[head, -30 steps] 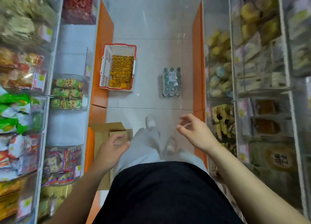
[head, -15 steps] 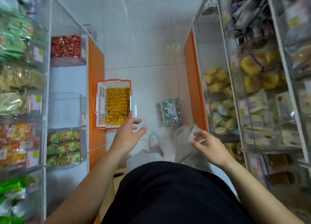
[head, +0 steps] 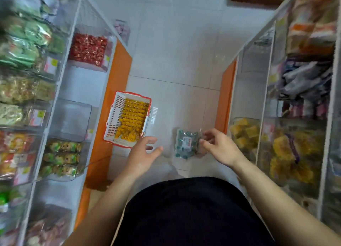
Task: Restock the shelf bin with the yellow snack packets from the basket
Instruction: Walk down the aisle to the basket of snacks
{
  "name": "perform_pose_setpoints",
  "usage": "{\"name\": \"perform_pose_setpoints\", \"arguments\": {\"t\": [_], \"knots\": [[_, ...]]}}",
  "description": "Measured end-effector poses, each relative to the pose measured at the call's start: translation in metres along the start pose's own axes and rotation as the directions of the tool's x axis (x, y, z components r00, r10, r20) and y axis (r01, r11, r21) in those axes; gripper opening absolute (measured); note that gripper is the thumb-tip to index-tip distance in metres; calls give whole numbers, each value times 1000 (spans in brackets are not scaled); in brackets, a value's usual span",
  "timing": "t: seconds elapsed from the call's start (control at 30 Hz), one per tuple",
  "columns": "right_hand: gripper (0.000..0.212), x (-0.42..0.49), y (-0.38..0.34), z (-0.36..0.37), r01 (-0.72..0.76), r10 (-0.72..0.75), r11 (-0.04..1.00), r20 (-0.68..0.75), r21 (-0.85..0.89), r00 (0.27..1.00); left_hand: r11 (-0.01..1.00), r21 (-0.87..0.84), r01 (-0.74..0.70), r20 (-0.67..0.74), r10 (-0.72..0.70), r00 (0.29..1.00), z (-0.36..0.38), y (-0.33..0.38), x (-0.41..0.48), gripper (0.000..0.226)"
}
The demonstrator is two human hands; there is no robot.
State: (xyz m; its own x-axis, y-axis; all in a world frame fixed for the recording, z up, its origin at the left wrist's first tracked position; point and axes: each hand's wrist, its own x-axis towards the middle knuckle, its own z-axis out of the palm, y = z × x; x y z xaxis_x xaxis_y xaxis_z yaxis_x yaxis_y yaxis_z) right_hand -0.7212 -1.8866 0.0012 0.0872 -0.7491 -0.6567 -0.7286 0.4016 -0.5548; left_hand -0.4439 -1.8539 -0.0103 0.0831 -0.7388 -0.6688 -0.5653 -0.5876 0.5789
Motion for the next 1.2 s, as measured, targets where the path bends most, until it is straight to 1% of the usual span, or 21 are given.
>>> {"name": "perform_pose_setpoints", "arguments": {"t": [0.1,0.2,0.3,0.4,0.5,0.6,0.63,0.7,0.77,0.83,0.87,0.93,1.0,1.03,1.1,1.2], "knots": [[40,42,-46,-17,94,-86,991,75,-100,993,994,-95,54,-85,-62,994,-18,3,3,36],[41,74,-101,-14,195,-165,960,156,-200,974,982,-169,84,-152,-110,982,-45,-7,12,36],[41,101,-157,4,287,-227,905,214,-315,950,979,-185,81,-213,-121,970,-76,-27,23,28],[41,125,-213,29,369,-265,838,291,-402,919,941,-330,70,-262,-162,951,-105,-52,36,26],[41,151,-264,57,451,-296,764,371,-461,880,914,-394,101,-264,-217,940,-135,-76,45,34],[41,178,-306,83,522,-316,706,448,-478,837,884,-447,136,-293,-288,912,-159,-95,52,54],[40,188,-317,92,544,-315,691,479,-475,819,878,-455,147,-307,-309,900,-164,-102,56,57],[39,211,-334,111,576,-302,670,537,-468,788,865,-472,171,-327,-353,877,-171,-112,67,51],[39,236,-345,132,598,-273,657,595,-458,756,834,-508,217,-332,-421,844,-174,-123,80,50],[43,267,-350,157,636,-242,624,662,-453,709,787,-556,268,-336,-507,793,-171,-134,101,46],[44,284,-349,170,653,-223,603,689,-458,689,753,-589,292,-326,-553,767,-166,-141,115,40],[39,321,-343,199,694,-182,546,743,-468,644,699,-634,332,-313,-624,716,-153,-156,149,30],[34,368,-330,237,741,-153,481,787,-469,598,659,-670,342,-307,-665,680,-133,-181,194,26],[32,388,-324,254,767,-153,441,803,-466,576,646,-687,332,-312,-675,669,-126,-192,214,25],[30,425,-310,282,806,-143,363,827,-467,544,621,-715,320,-285,-677,678,-114,-213,247,24],[27,496,-265,350,834,-100,267,847,-483,523,577,-727,374,-221,-711,668,-73,-280,314,22]]}}
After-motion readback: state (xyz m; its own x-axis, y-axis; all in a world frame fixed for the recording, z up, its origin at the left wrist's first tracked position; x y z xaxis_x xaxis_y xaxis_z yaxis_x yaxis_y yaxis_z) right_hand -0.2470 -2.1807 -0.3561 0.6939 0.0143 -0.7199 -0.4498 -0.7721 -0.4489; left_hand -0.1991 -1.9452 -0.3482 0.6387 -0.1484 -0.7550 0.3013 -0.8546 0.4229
